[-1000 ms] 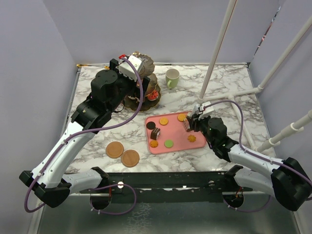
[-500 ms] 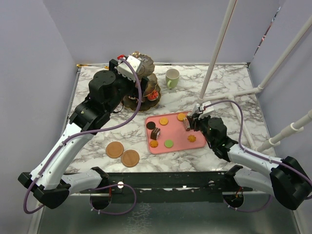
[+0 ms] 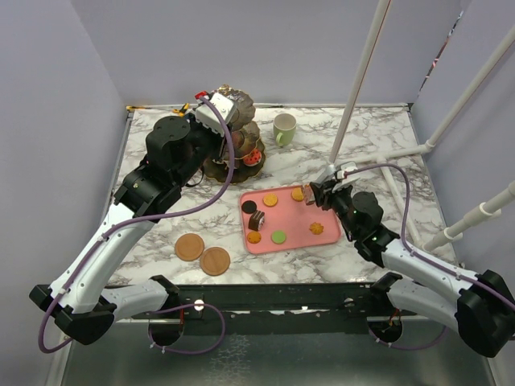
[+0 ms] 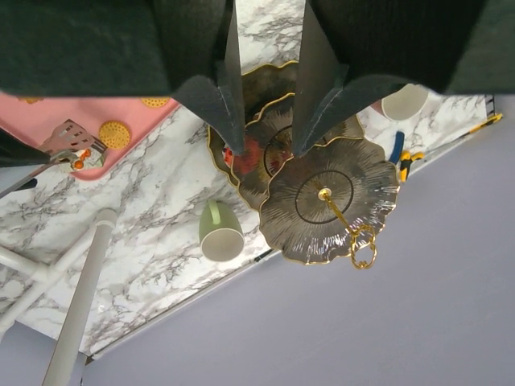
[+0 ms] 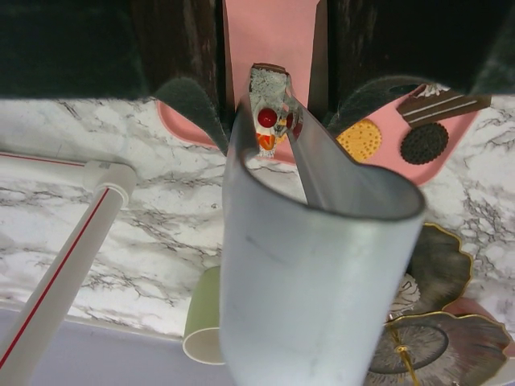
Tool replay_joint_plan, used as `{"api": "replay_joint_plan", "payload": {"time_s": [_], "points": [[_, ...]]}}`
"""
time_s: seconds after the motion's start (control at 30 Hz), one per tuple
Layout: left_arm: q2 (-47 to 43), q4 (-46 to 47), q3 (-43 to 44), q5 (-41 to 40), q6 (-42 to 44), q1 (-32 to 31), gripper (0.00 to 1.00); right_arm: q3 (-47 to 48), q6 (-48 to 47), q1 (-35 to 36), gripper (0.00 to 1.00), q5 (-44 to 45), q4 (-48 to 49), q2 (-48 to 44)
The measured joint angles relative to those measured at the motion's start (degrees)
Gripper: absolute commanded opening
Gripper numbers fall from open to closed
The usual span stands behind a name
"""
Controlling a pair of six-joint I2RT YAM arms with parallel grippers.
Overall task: Serve the afternoon tea
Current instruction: Pick up the desert from the tray, then place the desert on the desert table.
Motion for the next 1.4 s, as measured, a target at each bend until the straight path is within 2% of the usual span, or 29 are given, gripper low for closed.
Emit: {"api": "replay_joint_plan", "payload": {"time_s": [0.1,0.13,0.2,0.3,0.33,0.47,0.7,0.87,1.1,1.4], "points": [[0.00,0.00,0.00,0.09,0.11,0.00,0.40,0.76,-0.04,0.00,0.01,-0.26,-0.39,-0.02],[0.00,0.00,0.00,0.11,0.04,0.00,0.49,1.22,-0.04,0.00,0.01,-0.37,-0.63,-0.02],[0.00,0.00,0.00,0.11,0.09,0.00,0.75,2.78,-0.07,0.00,0.01,-0.74,-1.29,0.04],[0.00,0.02,0.00,0.11,-0.35,0.00,0.97,6.82,-0.59,0.00,0.01,-1.66,-1.86,1.14],[0.00,0.02,0.00,0.04,-0.33,0.00,0.99,8.66,-0.96,0.00,0.01,-2.08,-1.92,1.99],[0.13,0.11,0.00,-0.85,-1.16,0.00,0.99,17.79,-1.86,0.02,0.01,-3.78,-1.14,8.20],[1.60,0.11,0.00,-6.88,-3.58,0.00,0.99,35.52,-3.96,0.02,0.01,-9.77,-0.20,24.15],[3.17,0.09,0.00,-9.84,-5.38,0.31,0.99,44.46,-4.70,0.02,0.01,-13.92,-0.33,32.72],[4.22,0.04,0.15,-10.82,-6.91,0.42,0.99,50.25,-5.20,0.02,0.01,-17.05,-0.26,39.26],[4.20,-0.13,0.87,-10.97,-7.02,0.42,0.99,51.04,-5.51,0.02,0.01,-18.27,1.09,43.45]]}}
